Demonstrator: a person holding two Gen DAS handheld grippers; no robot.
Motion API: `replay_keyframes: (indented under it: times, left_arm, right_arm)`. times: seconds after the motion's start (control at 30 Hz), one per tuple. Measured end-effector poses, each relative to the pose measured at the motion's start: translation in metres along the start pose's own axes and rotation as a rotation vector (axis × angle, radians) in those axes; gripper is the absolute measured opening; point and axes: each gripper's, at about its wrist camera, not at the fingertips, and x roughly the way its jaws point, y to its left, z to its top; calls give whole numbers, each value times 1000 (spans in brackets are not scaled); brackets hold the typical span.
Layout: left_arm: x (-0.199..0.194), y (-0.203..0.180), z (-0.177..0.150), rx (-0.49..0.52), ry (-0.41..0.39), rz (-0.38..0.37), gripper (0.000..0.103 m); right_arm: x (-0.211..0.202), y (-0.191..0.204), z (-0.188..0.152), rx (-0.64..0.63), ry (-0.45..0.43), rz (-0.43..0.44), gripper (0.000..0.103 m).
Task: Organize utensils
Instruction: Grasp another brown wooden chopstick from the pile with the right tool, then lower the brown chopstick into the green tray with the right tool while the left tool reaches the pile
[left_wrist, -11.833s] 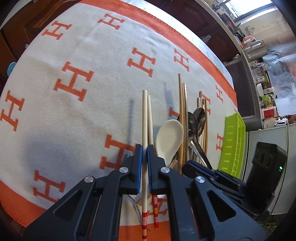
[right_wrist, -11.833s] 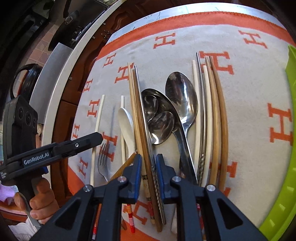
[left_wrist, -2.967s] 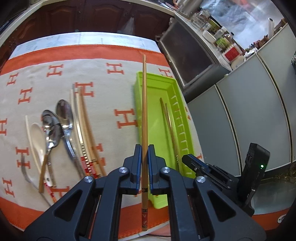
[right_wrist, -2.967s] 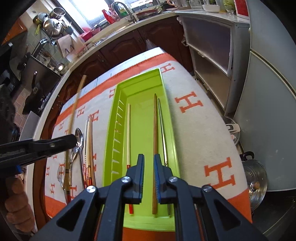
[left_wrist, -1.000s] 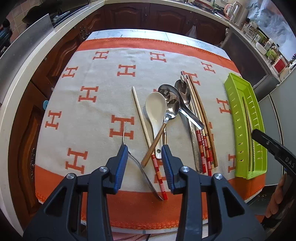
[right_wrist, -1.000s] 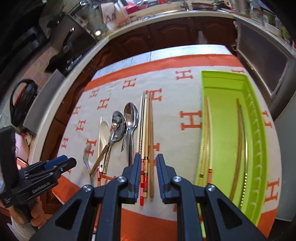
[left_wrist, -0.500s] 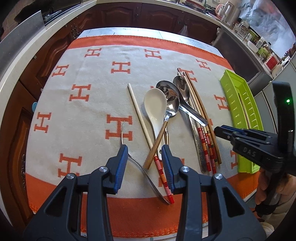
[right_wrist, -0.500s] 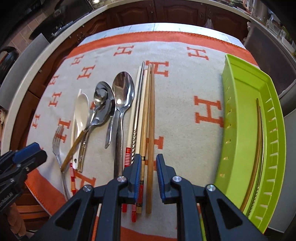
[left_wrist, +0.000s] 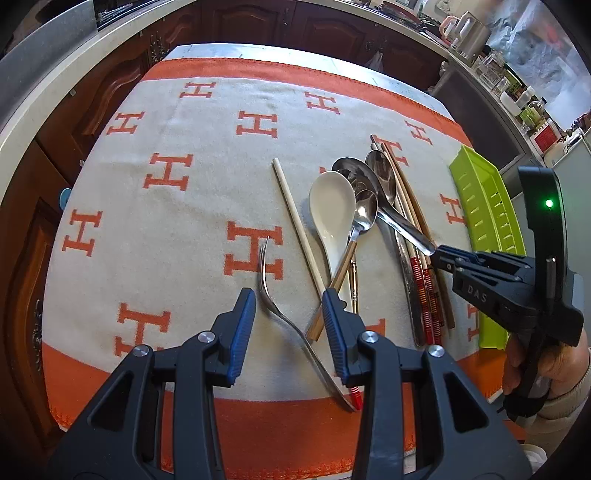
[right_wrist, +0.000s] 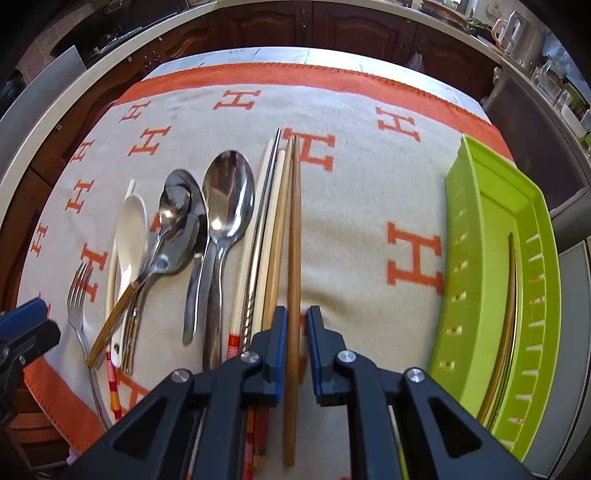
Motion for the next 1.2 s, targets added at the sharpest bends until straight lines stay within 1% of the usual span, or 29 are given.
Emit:
replay_keyframes:
  times: [0.07,0.17,0.33,0.57,0.67,0.8,0.9,0.97,1.07,1.1,1.2]
  left_arm:
    - [0,-1,0,1,-2,-2,34]
    - [-1,-4,1,5,-4,-4,34]
    - [-3,-10,2,13,-8,3,34]
    - [-14,-28,12,52,-36,1,34]
    - [-17,-42,20,73,-49,-4,34]
    - [-21,-60,38,84,-74,-17,34]
    - [-18,-75,58,75,-85,-51,34]
    - [-9,-85,70,60,-60,-94,34]
    - [17,-98,84,15,35,-149,34]
    - [26,-104,86,8,66,-167,32]
    - [49,-121,88,9,135,-172,27]
  right_arm:
    - [2,0,4,0,-11,5,6]
    - [1,-5,4,30,-16,30,6]
    - [-9,-25,-2,141,-23,127,6]
    - [-38,-41,-15,208,-58,226,6]
    - [-52,-50,-23,233,-82,256,6]
    - [-67,-66,-33,280,-114,290,6]
    - [-76,-85,-40,331,-137,307,6]
    - [-79,-95,-44,357,-146,313,6]
    - [-83,-113,-52,402,-163,306,6]
    - [-84,-120,-55,418,-167,304,6]
    - [-84,-137,-63,463,-175,298,6]
